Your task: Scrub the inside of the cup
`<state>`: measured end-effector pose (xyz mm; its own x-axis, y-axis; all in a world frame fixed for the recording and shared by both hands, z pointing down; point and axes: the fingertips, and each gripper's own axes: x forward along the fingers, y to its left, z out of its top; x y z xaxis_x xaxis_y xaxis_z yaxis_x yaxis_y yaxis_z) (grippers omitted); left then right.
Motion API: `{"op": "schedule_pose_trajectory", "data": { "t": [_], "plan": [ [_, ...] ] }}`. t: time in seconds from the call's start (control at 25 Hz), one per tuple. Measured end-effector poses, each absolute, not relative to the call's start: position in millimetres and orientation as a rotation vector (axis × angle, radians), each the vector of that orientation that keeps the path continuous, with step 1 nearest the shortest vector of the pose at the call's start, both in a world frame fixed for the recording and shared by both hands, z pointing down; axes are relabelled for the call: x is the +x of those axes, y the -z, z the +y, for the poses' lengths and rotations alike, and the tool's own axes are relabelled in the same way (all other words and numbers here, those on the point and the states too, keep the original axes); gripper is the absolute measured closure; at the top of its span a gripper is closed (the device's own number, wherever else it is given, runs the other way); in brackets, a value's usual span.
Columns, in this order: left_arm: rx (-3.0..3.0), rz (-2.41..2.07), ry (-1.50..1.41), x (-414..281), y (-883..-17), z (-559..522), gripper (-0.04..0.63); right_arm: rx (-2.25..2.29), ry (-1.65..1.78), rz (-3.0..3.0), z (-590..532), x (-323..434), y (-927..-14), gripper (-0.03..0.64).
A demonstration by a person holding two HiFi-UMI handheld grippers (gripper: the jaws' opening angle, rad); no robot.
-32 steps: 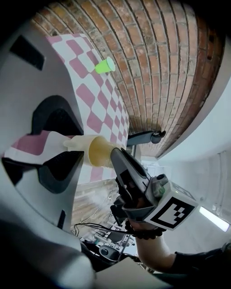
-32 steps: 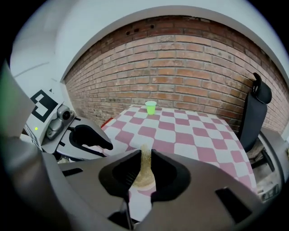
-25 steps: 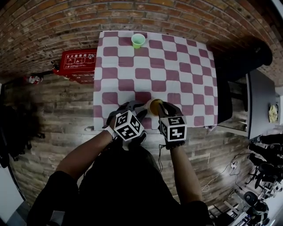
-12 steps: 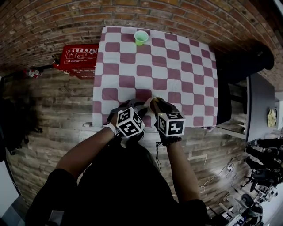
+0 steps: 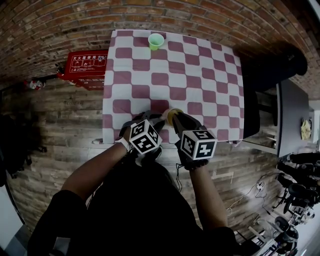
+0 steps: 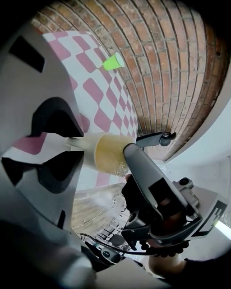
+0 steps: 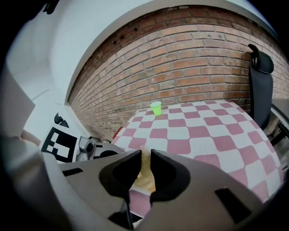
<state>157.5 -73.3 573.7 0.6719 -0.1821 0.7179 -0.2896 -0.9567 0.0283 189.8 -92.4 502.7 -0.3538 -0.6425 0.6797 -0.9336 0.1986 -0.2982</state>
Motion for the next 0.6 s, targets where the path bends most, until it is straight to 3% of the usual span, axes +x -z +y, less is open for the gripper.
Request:
{"op": "schedule_pose_trajectory", "data": {
  "t": [0.4,0.6],
  "plan": [
    [2.753,-0.385,-1.153,155.2,-570.0,-76.4,0.491,1.614,-0.98,-2.132,-93.2,212.6,-458.6,0.537],
    [2.752,-0.39,-1.138,151.8,-568.5,-76.2,0.491,1.542,-0.966,-2.072,-93.2,207.9,-488.1,0.537]
  ]
}}
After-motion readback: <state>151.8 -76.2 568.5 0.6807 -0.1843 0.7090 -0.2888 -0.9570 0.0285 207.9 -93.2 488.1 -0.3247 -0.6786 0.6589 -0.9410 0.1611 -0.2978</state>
